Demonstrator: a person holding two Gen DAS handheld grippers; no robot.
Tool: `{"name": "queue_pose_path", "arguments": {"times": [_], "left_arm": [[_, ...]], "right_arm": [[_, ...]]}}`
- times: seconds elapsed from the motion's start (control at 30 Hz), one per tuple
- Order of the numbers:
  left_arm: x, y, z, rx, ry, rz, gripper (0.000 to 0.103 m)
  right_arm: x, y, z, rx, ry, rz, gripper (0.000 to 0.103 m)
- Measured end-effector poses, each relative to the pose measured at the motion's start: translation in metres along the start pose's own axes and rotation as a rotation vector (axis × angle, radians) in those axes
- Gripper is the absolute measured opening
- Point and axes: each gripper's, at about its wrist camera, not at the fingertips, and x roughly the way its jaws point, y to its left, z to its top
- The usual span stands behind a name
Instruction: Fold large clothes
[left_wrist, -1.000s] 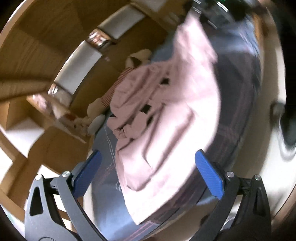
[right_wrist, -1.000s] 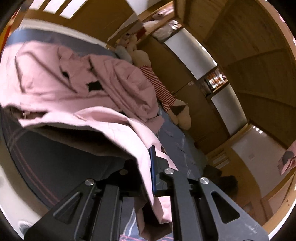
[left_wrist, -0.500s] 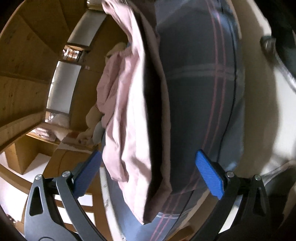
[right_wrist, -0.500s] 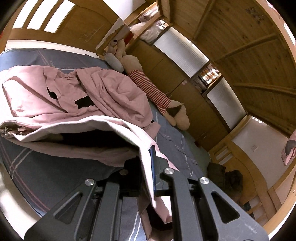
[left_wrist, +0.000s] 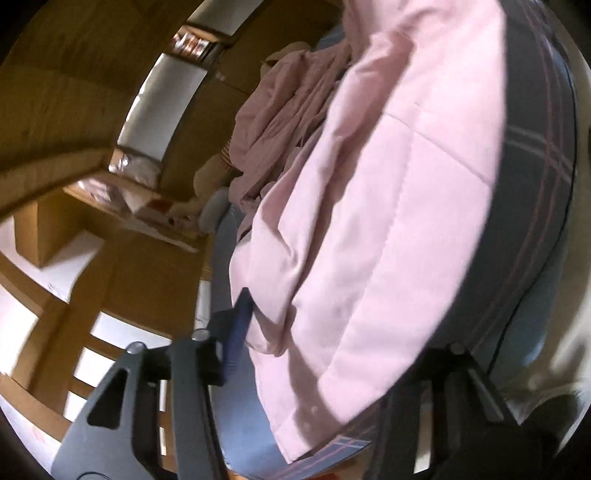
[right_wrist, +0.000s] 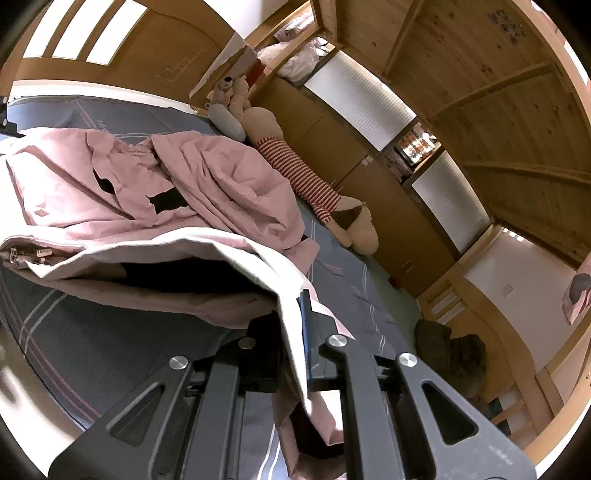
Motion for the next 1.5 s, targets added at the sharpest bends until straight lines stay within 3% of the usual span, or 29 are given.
{"name": "queue_pose_path", "arguments": {"times": [0.1, 0.17, 0.3, 0.37, 0.63, 0.77, 1.1, 1.27, 1.5], "left_arm": [[-0.002, 0.014, 0.006, -0.106, 0.001, -0.05, 0.021], [-0.005, 0.031, 0.009, -0.21, -0.017, -0.073, 0.016], [-0.014, 0.068, 0.01, -0.433, -0.048, -0.105, 0.013], [-0.014, 0.076, 0.013, -0.491, -0.046, -0.12, 0.013], [-0.011, 0.099, 0.019, -0.681, 0.001, -0.195, 0.012], [-0.009, 0.107, 0.024, -0.72, -0.006, -0.192, 0.012], [-0.002, 0.123, 0.024, -0.92, 0.059, -0.288, 0.012], [0.003, 0.133, 0.021, -1.032, 0.089, -0.338, 0.012], [0.005, 0.14, 0.028, -1.088, 0.081, -0.338, 0.012]], "right_arm": [[0.0, 0.001, -0.003, -0.002, 0.005, 0.002, 0.008], [-0.001, 0.002, -0.006, 0.004, 0.008, 0.005, 0.008], [-0.002, -0.001, -0.012, 0.034, 0.02, 0.012, 0.008], [-0.002, -0.003, -0.016, 0.054, 0.025, 0.015, 0.008], [-0.003, -0.009, -0.025, 0.097, 0.034, 0.028, 0.008], [-0.003, -0.013, -0.026, 0.132, 0.037, 0.039, 0.008], [0.004, -0.042, -0.028, 0.461, 0.061, 0.19, 0.009], [0.006, -0.047, -0.025, 0.542, 0.049, 0.218, 0.009], [0.009, -0.053, -0.02, 0.624, 0.018, 0.222, 0.009]]}}
